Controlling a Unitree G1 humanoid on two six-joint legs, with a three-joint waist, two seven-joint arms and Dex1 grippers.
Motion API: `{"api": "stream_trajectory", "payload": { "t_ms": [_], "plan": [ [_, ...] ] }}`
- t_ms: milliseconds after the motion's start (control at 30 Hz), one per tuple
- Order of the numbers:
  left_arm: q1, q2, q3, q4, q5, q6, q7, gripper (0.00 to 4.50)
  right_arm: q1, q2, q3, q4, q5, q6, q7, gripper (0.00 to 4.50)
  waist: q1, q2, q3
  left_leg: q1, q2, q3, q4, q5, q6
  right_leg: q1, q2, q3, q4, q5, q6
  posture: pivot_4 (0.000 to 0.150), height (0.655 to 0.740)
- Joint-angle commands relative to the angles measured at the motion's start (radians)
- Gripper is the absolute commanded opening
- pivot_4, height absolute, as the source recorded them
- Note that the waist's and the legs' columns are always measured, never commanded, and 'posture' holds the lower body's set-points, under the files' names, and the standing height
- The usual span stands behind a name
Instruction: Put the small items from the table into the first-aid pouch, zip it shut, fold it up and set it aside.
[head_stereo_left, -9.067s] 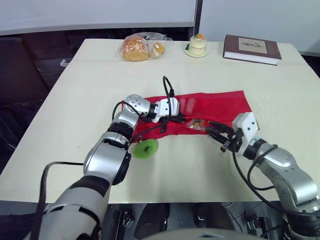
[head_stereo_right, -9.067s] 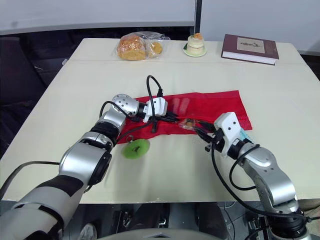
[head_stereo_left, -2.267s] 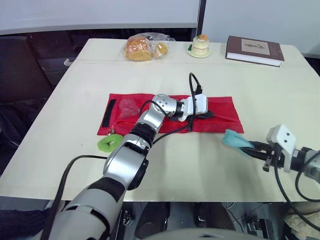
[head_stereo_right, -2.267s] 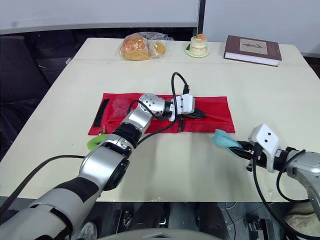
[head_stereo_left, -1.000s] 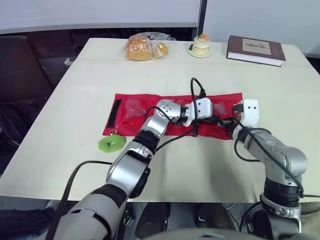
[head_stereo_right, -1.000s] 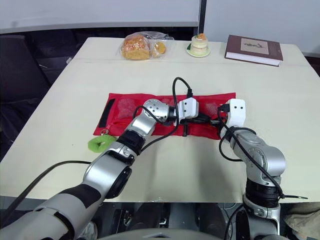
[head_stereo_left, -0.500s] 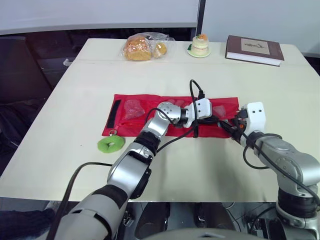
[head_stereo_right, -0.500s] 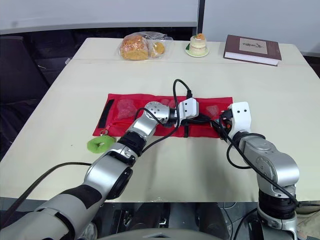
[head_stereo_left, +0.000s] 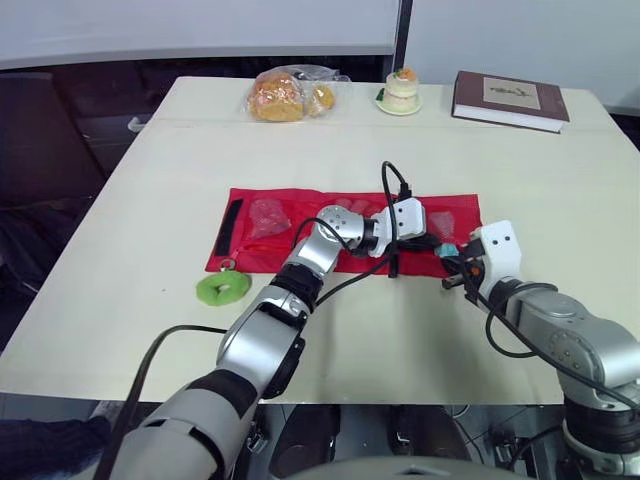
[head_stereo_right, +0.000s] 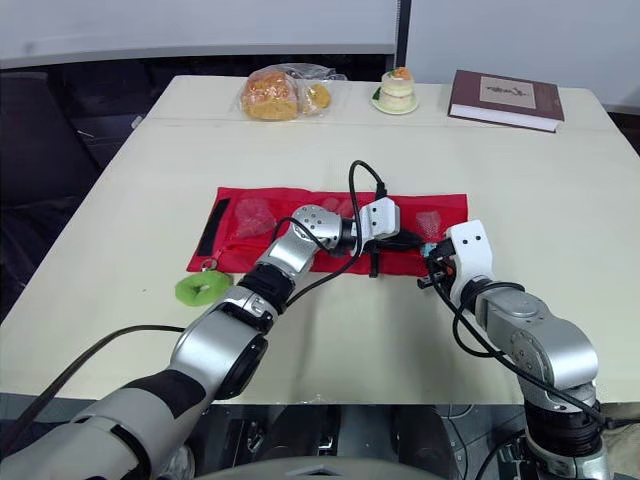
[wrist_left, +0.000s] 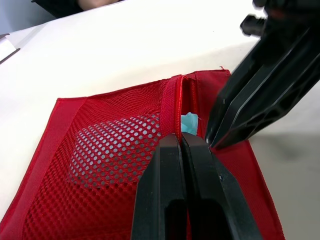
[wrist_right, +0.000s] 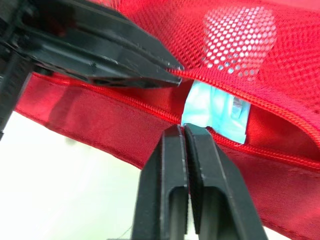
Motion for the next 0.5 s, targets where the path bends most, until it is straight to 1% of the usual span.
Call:
{"api": "stream_trajectory", "payload": {
  "t_ms": [33,100,200,267,400,500],
  "plan": [
    [-0.001,-0.016,-0.012,-0.055,-0.015,-0.006,-0.024,0.00,-0.054,0.037,0.025,0.087,-0.064,-0.106,-0.037,0.03,-0.001,0.001,0.000,0.000,0.000,0.000,0.000,0.000,0.000,0.000,0.000,0.000,0.000,0.000,0.000,0.150,0.7289],
    [0.007,-0.017,-0.015,-0.065,-0.014,-0.004,-0.030,0.00,-0.068,0.045,0.025,0.118,-0.092,-0.146,-0.049,0.03,0.000,0.001,0.000,0.000,0.000,0.000,0.000,0.000,0.000,0.000,0.000,0.000,0.000,0.000,0.000,0.150,0.7289],
    [0.021,-0.016,-0.023,-0.082,-0.011,-0.004,-0.036,0.00,-0.072,0.003,0.072,0.150,-0.163,-0.275,-0.025,0.03,0.001,0.001,0.000,0.000,0.000,0.000,0.000,0.000,0.000,0.000,0.000,0.000,-0.001,0.000,0.000,0.150,0.7289],
    [0.030,-0.016,-0.029,-0.091,-0.010,-0.003,-0.037,0.00,-0.059,-0.001,0.081,0.148,-0.171,-0.311,-0.007,0.03,0.001,0.001,0.000,0.000,-0.001,0.001,0.000,0.000,0.000,0.000,0.000,0.000,-0.002,0.000,0.000,0.150,0.7289],
    [0.031,-0.019,-0.032,-0.088,-0.009,-0.001,-0.030,0.00,0.013,-0.031,0.077,0.054,-0.128,-0.345,0.080,0.03,0.002,0.001,0.000,0.000,0.000,-0.001,-0.001,0.000,0.000,0.000,0.000,-0.001,-0.001,0.000,0.000,0.150,0.7289],
    [0.018,-0.031,-0.030,-0.065,-0.005,0.008,-0.007,0.00,0.136,-0.116,0.031,-0.059,-0.089,-0.408,0.198,0.03,0.008,0.001,0.000,-0.001,-0.001,-0.001,-0.001,0.000,0.000,0.000,0.000,0.000,-0.002,0.000,0.000,0.150,0.7289]
  ]
}}
